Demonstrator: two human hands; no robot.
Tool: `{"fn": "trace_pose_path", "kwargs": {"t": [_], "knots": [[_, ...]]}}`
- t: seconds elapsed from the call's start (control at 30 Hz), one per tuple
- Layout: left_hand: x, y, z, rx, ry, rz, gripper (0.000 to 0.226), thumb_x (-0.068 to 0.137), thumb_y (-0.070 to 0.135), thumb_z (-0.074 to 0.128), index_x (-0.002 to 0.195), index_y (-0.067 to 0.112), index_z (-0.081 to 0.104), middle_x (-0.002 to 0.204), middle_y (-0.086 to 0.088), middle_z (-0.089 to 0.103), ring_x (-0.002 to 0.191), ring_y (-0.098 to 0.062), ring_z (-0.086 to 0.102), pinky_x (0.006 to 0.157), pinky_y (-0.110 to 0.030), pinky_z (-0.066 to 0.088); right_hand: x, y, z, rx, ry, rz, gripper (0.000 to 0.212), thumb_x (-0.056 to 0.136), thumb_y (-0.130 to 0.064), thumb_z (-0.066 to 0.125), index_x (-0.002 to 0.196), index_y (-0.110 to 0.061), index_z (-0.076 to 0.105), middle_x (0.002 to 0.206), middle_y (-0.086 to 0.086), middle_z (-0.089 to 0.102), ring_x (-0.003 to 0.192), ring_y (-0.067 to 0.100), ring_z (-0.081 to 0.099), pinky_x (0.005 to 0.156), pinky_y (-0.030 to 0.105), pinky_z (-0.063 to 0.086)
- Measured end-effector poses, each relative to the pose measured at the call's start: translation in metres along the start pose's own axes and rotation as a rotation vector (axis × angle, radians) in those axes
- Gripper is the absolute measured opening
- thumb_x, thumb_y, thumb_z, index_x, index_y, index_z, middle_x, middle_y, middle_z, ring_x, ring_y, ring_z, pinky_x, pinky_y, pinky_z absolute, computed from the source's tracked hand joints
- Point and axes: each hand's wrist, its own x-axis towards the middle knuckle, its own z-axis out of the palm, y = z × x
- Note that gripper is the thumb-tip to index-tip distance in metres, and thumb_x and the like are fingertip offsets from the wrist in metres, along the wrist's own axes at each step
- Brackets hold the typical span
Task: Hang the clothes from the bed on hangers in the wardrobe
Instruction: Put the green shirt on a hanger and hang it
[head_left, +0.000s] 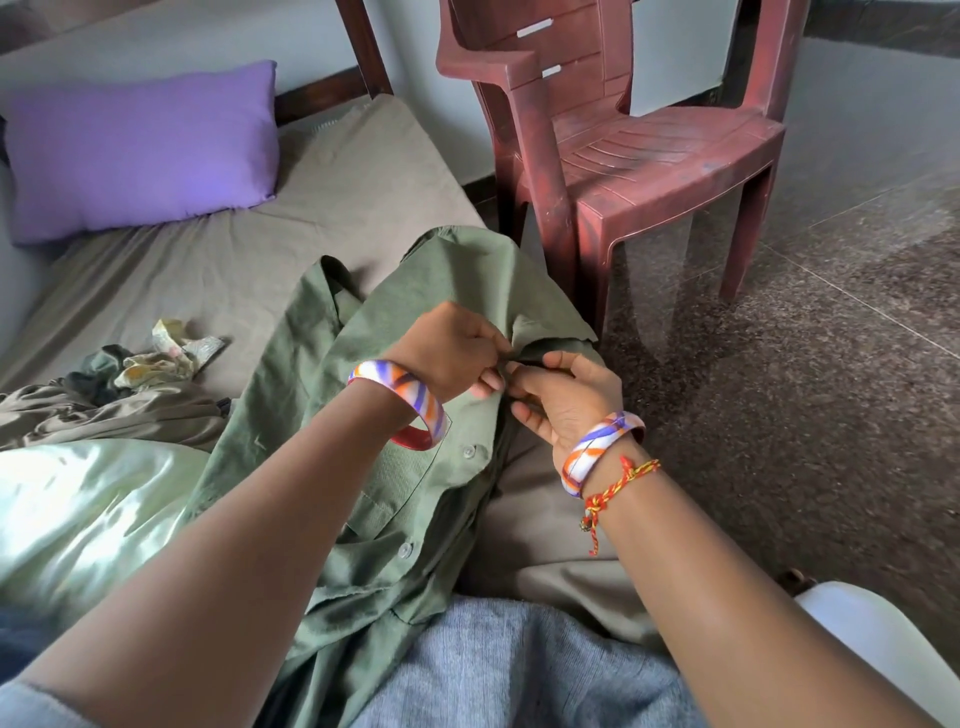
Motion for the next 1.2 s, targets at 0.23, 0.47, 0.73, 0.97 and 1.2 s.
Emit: {"fn": "trace_pose_path", "kwargs": {"t": [0.23,0.47,0.73,0.97,1.2], "knots": [[-0.007,-0.021,0.004,-0.221,0.059,-0.021,0.006,0.075,-0.002,0.072,0.075,0.003,0.069,0.050,0.001,0.064,0.044,-0.004,0.060,0.053,-0.018,0.056,0.001,0.011,-0.002,-0.110,-0.086,-0.036,0.026,0.082,0.011,0.058,0.077,-0.013,0.051,0.070,0.006,0.056,0.063,0.014,0.055,0.049,0.023,0.052],[-0.014,-0.044,0.025,0.245,0.287,0.212,0.016,0.069,0.011,0.079,0.081,0.008,0.069,0.067,0.004,0.061,0.058,-0.004,0.053,0.055,-0.003,0.040,0.000,0.019,-0.006,-0.025,-0.134,0.065,0.012,0.087,-0.006,0.063,0.088,-0.008,0.052,0.073,0.008,0.060,0.062,0.015,0.059,0.046,0.024,0.054],[-0.014,-0.038,0.018,0.299,0.210,0.224,0.003,0.077,0.015,0.074,0.076,0.013,0.073,0.065,0.000,0.067,0.060,-0.008,0.058,0.061,-0.016,0.046,0.010,0.034,-0.013,-0.166,-0.135,-0.130,0.026,0.087,0.010,0.055,0.082,-0.013,0.044,0.065,0.004,0.053,0.055,0.004,0.056,0.049,0.015,0.049],[-0.008,-0.042,0.018,0.024,0.046,-0.075,0.016,0.083,0.005,0.065,0.068,0.012,0.066,0.063,-0.007,0.063,0.057,-0.015,0.058,0.067,-0.027,0.054,0.010,0.047,-0.014,-0.269,-0.097,-0.260,0.029,0.085,0.006,0.058,0.080,-0.018,0.045,0.069,0.002,0.058,0.064,0.015,0.055,0.071,0.034,0.053],[-0.012,-0.027,0.031,0.539,0.260,-0.048,0.017,0.079,0.019,0.057,0.082,0.003,0.062,0.082,-0.013,0.060,0.071,-0.029,0.051,0.056,-0.028,0.038,0.006,0.038,-0.006,0.290,-0.049,0.147,0.032,0.093,0.017,0.030,0.116,-0.003,0.040,0.080,0.015,0.046,0.073,0.027,0.056,0.076,0.047,0.047]]}}
